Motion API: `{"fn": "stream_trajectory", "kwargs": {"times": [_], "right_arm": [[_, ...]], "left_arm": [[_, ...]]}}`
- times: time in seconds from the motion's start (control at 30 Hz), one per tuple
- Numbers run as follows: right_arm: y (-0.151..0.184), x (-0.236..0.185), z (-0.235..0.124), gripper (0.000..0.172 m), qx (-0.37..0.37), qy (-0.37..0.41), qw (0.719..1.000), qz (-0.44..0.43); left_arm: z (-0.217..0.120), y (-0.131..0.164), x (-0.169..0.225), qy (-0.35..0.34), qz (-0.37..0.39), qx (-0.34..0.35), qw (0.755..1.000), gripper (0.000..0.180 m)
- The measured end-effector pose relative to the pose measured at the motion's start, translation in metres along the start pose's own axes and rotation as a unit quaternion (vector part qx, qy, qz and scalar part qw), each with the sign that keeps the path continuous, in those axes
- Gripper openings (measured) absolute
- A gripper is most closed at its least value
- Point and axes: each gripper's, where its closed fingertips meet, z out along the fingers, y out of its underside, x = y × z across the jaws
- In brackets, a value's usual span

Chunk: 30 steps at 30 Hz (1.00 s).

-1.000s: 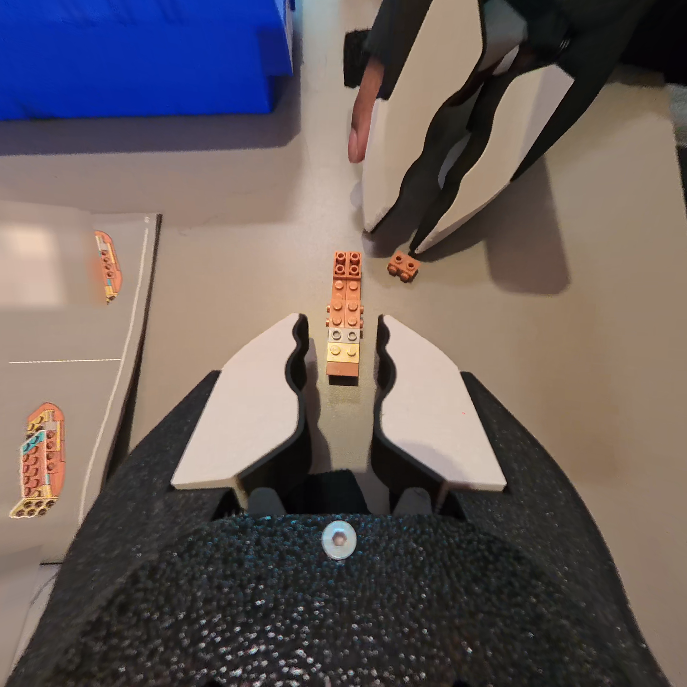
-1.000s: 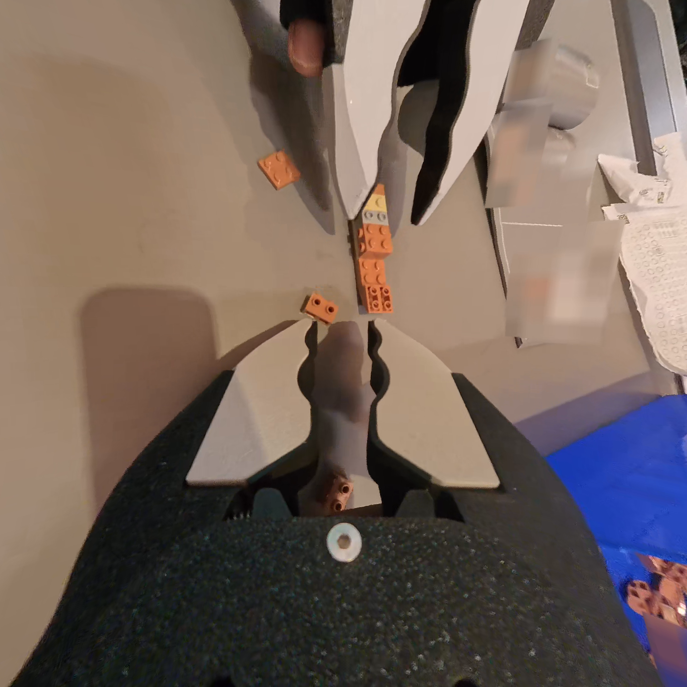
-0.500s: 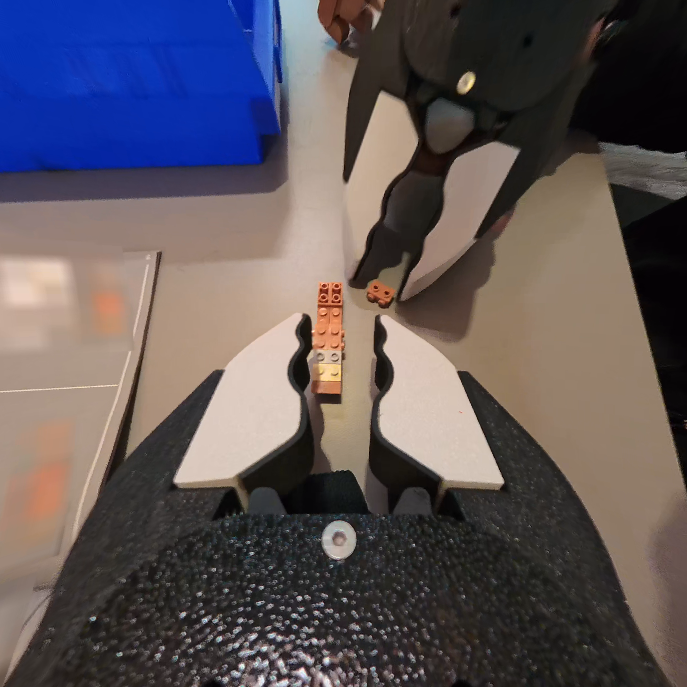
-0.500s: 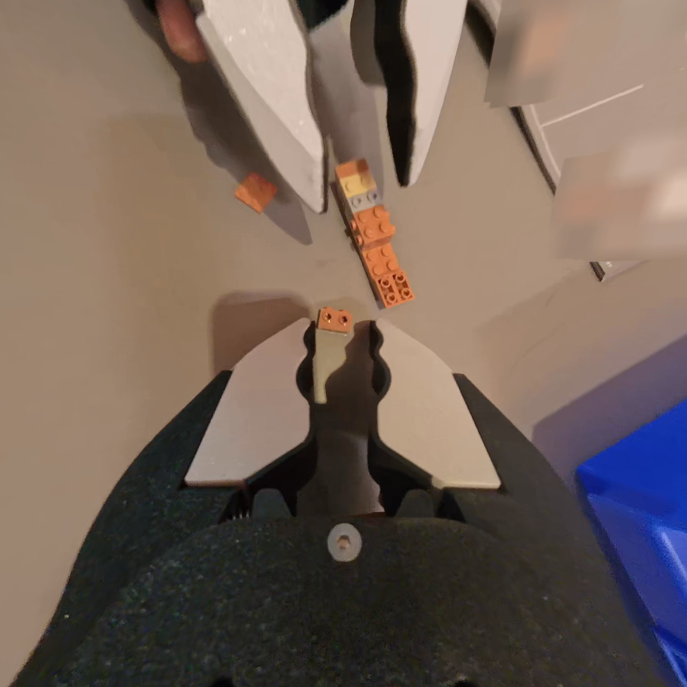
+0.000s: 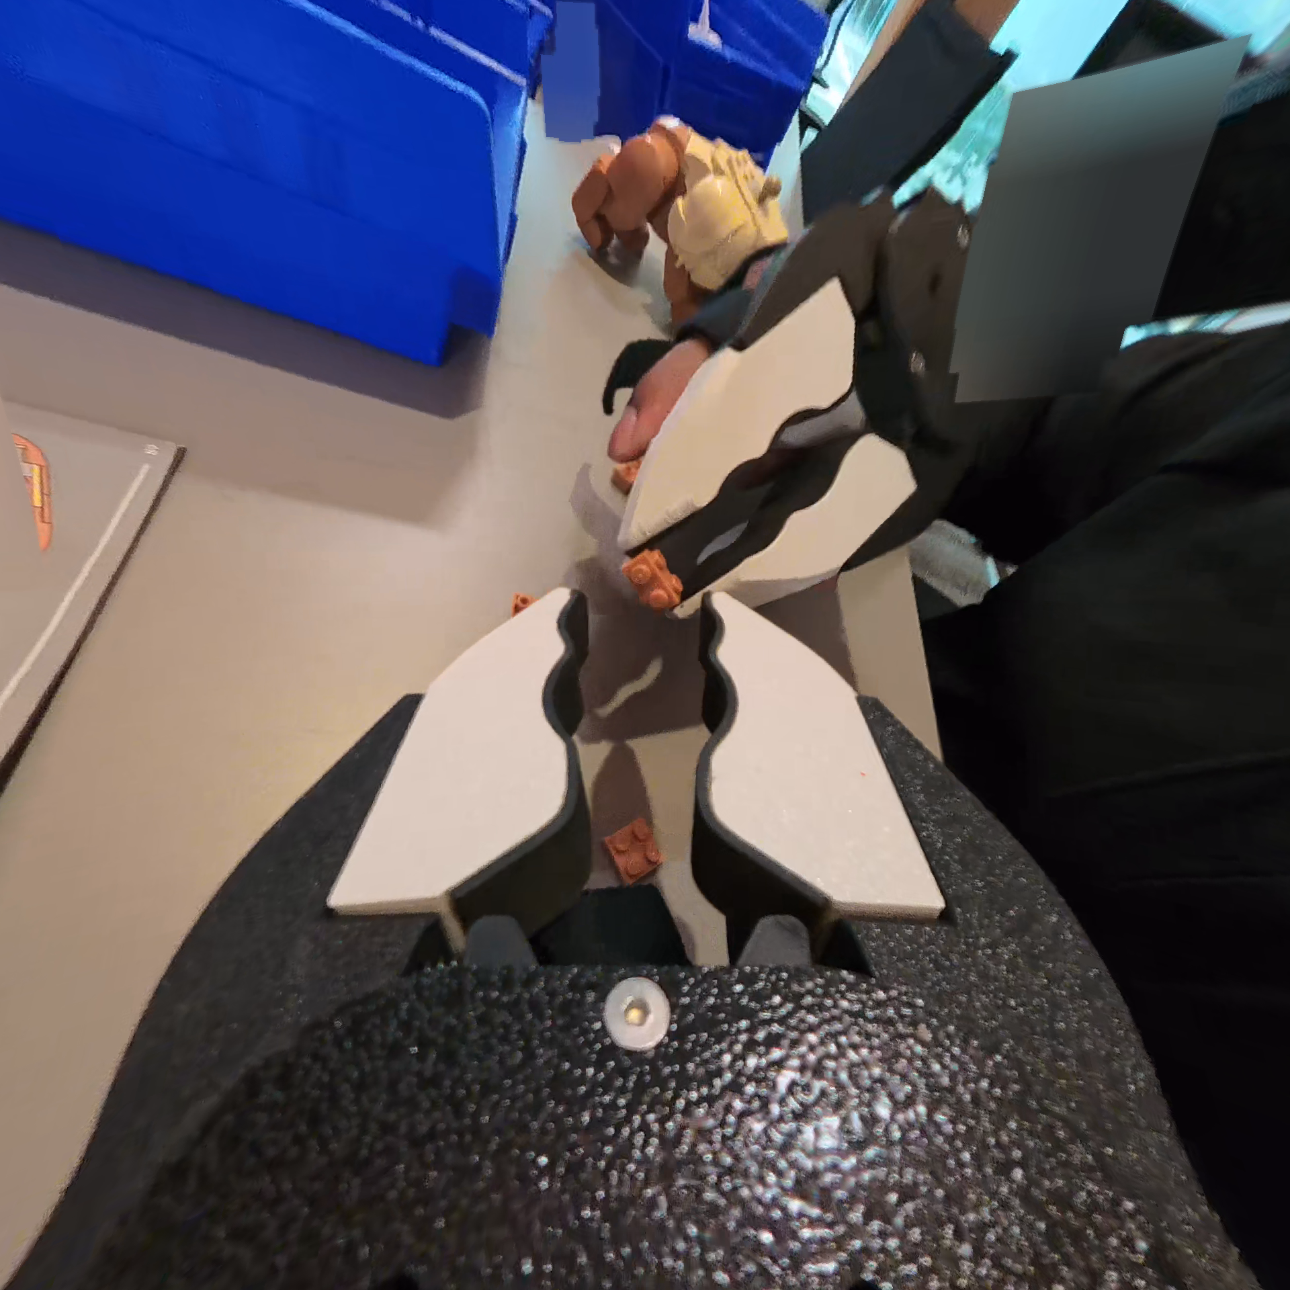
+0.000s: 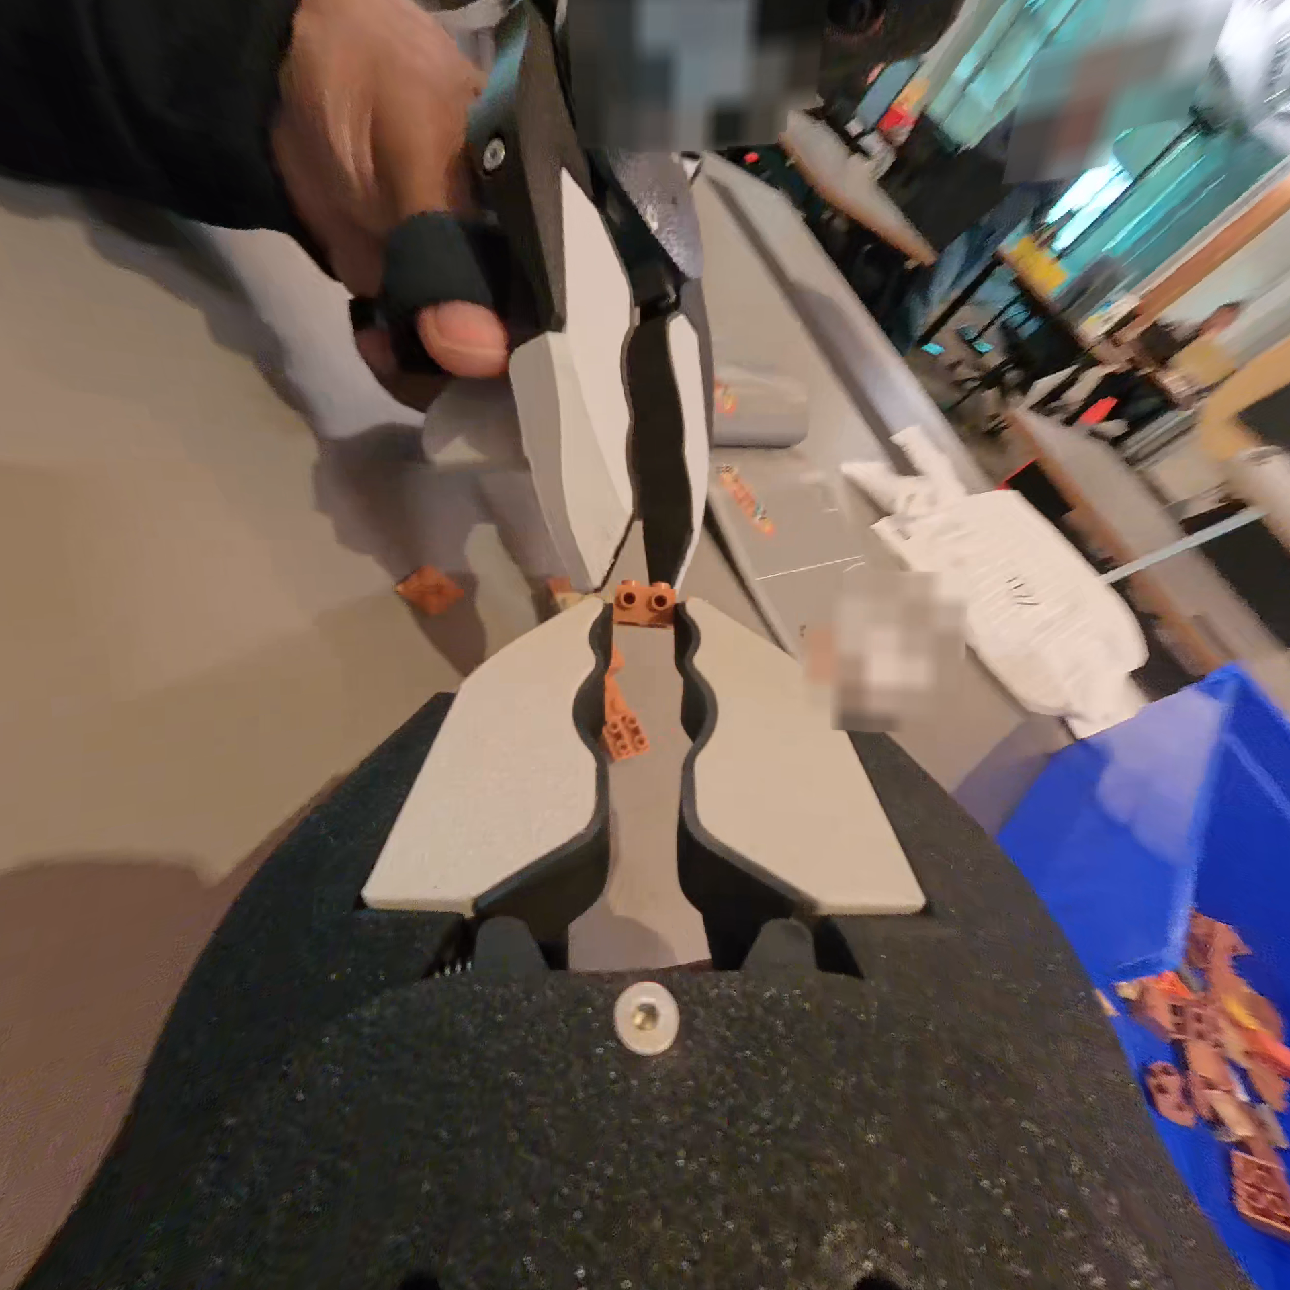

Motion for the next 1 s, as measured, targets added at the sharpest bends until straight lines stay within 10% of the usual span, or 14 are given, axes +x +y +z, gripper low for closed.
{"fn": "stream_trajectory", "kwargs": {"times": [0.53,1.0], "right_arm": [[-0.007,0.003,0.003,0.016,0.011,0.107,0.984,-0.144],[0.005,-0.013,0.004,0.030,-0.014,-0.057,0.991,-0.122]], "left_arm": [[-0.002,-0.004,0.007,0.060,-0.058,0.033,0.996,0.012],[-0.007,0.021,-0.009,-0.072,0.186,-0.113,0.973,0.009]]}}
